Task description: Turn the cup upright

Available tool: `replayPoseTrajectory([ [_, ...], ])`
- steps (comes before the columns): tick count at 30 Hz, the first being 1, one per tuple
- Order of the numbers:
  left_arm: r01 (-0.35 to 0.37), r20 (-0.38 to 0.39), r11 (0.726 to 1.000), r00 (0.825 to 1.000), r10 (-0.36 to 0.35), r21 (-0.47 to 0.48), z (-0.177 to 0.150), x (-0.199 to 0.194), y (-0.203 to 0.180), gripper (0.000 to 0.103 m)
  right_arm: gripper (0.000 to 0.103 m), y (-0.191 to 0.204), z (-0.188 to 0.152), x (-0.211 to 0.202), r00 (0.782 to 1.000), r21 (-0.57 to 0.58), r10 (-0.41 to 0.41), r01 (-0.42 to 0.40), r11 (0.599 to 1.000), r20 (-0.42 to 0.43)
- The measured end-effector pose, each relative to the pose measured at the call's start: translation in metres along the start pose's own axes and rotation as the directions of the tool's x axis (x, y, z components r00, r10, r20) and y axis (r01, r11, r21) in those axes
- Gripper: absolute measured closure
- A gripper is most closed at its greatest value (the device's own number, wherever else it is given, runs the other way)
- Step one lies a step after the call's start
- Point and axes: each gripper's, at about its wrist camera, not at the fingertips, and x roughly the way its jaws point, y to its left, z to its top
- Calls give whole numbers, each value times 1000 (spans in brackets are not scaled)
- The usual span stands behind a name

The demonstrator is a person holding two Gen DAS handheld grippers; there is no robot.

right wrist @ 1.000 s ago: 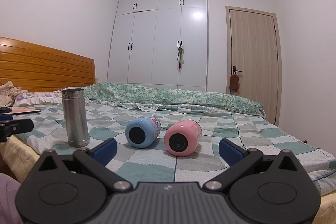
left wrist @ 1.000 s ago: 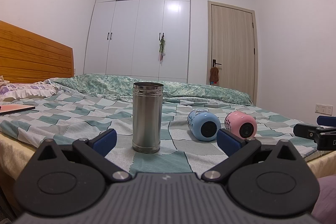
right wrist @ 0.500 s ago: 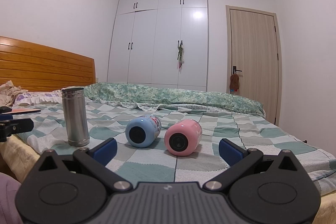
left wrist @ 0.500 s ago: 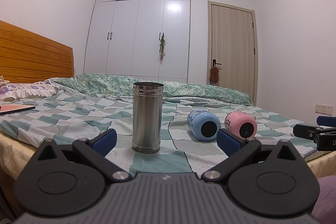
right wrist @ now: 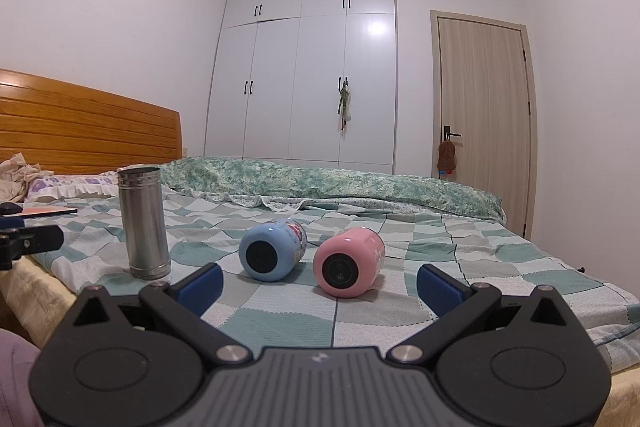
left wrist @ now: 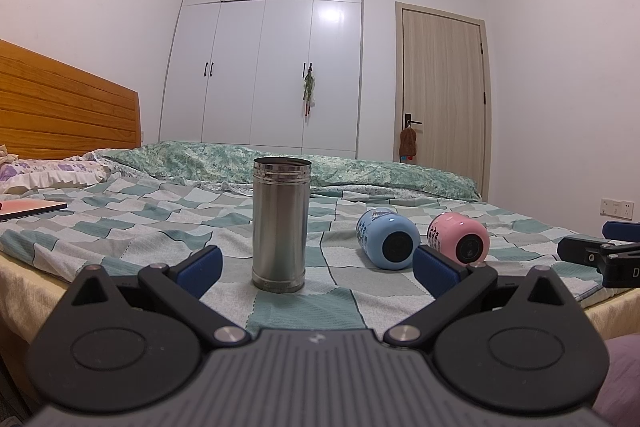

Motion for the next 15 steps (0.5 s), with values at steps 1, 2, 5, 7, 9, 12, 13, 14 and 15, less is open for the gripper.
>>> replayPoseTrajectory([
  [1,1,0,1000,1000,-1,0,0,0,0,0,0,0,0,0,1000,0,0,0,1000,0],
  [2,0,0,1000,1000,0,0,0,0,0,0,0,0,0,0,1000,0,0,0,1000,0],
  [5,0,0,1000,1000,0,0,0,0,0,0,0,0,0,0,1000,0,0,0,1000,-1],
  [7,0,0,1000,1000,0,1,0,0,0,0,0,0,0,0,1000,0,0,0,1000,-1],
  [9,0,0,1000,1000,0,0,0,0,0,0,0,1,0,0,1000,-1,0,0,1000,-1],
  [12,0,-1,1000,1000,0,0,0,0,0,0,0,1,0,0,1000,-1,0,0,1000,-1],
  [13,0,-2,1000,1000,0,0,0,-1,0,0,0,2,0,1,1000,-2,0,0,1000,-2],
  [14,2,-3,1000,1000,-2,1,1,-1,-3,0,0,2,0,0,1000,-3,0,0,1000,-3],
  [15,4,-5,1000,1000,-4,2,1,-1,-3,0,0,2,0,0,1000,-4,0,0,1000,-3],
])
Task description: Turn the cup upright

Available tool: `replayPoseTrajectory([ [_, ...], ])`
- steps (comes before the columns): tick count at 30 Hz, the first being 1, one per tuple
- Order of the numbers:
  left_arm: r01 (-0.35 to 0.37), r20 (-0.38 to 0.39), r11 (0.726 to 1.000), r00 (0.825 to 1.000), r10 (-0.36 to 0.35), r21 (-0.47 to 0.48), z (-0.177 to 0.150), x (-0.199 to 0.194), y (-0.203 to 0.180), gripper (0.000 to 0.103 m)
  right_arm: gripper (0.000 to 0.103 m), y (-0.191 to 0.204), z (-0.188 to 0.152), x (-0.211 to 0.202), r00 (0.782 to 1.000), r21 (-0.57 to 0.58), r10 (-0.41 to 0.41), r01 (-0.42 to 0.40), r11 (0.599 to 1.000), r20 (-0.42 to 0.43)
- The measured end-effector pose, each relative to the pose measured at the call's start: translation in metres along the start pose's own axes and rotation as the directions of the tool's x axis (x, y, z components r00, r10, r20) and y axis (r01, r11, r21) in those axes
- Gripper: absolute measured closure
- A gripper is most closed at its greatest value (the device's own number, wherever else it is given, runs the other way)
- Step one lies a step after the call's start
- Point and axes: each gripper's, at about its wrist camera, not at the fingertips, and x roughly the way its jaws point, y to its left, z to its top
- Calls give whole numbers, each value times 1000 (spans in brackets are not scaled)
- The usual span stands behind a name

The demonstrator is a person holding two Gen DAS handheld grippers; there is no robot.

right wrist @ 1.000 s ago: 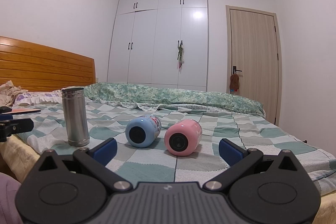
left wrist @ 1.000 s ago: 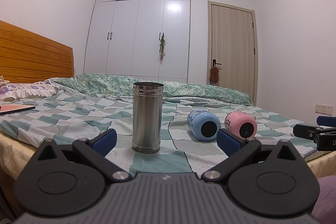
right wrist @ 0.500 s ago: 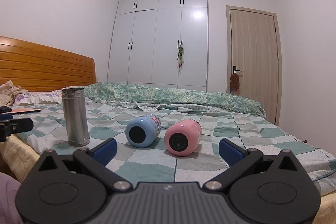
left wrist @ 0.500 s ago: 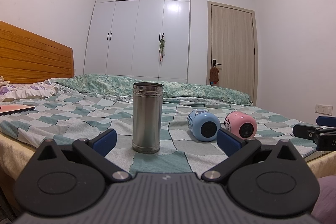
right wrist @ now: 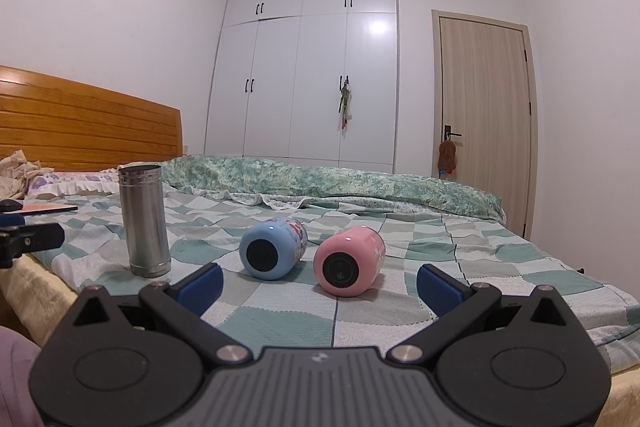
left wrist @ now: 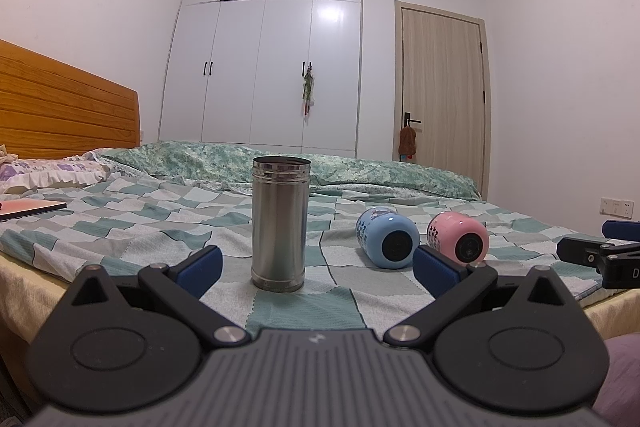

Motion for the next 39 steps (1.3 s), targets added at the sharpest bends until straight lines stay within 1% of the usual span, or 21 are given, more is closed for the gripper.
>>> replayPoseTrajectory([
  [5,22,-11,999,1000,-22,25,5,2,-4,0,0,3,3,1,1000,-17,12,-13,1000,-23],
  [9,58,-27,998,998,-57,35,9,12,-8,0,0,2,7,10,998,-22,42,-43,999,-53],
  [13,101,-37,994,994,-99,49,15,29,-13,0,0,5,17,21,995,-36,66,-69,997,-80],
  [19,133,-60,988,990,-128,76,23,59,-23,0,0,6,33,43,992,-43,83,-88,995,-95],
  [24,167,-98,980,983,-157,104,30,85,-31,0,0,3,42,63,992,-42,86,-91,995,-97],
  [29,213,-162,970,968,-193,118,42,122,-43,0,0,-5,46,85,991,-45,81,-86,995,-103],
  [32,224,-203,964,960,-193,144,51,148,-55,0,0,-16,48,100,991,-41,72,-77,996,-113],
  [36,247,-273,956,941,-198,159,62,187,-71,0,0,-30,48,120,991,-42,56,-61,997,-124],
  [39,243,-316,956,931,-183,165,68,215,-81,0,0,-42,49,136,988,-41,47,-53,998,-145],
])
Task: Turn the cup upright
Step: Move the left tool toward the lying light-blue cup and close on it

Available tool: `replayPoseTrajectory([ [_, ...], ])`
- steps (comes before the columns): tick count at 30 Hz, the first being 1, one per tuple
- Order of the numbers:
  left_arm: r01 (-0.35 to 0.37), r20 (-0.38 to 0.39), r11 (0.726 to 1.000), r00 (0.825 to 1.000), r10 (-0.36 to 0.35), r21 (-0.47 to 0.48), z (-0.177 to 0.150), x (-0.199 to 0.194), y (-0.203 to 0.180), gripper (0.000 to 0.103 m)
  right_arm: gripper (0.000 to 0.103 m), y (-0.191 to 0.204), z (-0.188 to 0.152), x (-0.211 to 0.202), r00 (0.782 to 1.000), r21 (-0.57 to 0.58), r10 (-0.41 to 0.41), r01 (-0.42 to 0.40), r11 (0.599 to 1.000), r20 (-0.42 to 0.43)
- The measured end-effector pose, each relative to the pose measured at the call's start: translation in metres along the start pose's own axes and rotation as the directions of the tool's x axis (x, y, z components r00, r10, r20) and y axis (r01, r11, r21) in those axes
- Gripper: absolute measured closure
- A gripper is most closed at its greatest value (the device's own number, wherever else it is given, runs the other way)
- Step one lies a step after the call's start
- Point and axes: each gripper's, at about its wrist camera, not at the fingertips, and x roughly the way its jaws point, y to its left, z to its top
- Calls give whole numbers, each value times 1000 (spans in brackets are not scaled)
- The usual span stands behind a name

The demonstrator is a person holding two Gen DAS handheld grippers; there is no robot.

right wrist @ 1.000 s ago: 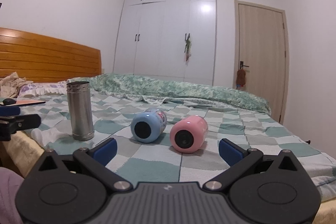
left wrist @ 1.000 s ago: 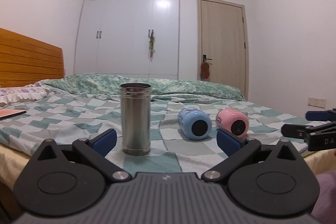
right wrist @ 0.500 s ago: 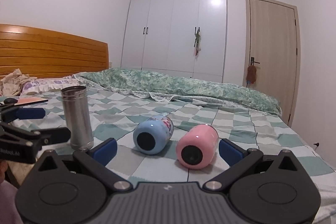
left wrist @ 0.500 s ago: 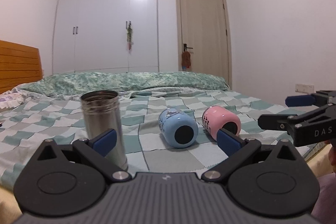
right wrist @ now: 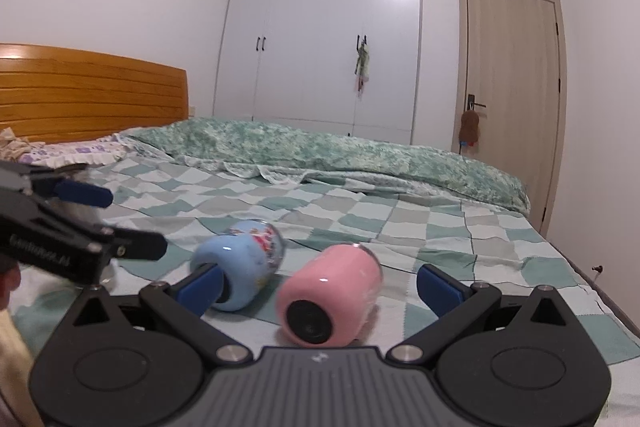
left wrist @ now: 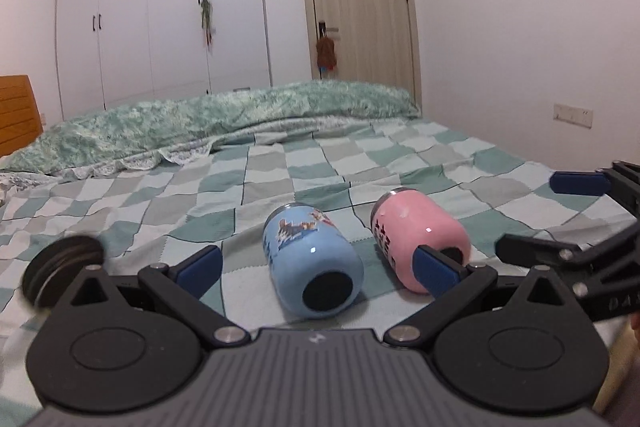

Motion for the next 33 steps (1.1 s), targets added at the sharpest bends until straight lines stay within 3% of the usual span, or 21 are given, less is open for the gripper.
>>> replayPoseTrajectory([
  [9,17,-121,1000,993,-16,13,31,80,-6,0,0,-44,5,43,998,40,-26,28,999,-51],
  [15,9,-242,1000,970,-9,-1,34,125,6,0,0,-60,9,70,995,19,-36,37,999,-90],
  [22,41,-406,998,912,-57,-47,40,178,30,0,0,-68,11,102,990,22,14,-11,1000,-141],
  [28,80,-537,996,839,-91,-45,37,214,31,0,0,-85,11,121,987,93,15,0,996,-159],
  [33,148,-618,982,763,-188,-117,27,233,38,0,0,-93,9,126,986,125,3,18,992,-169],
])
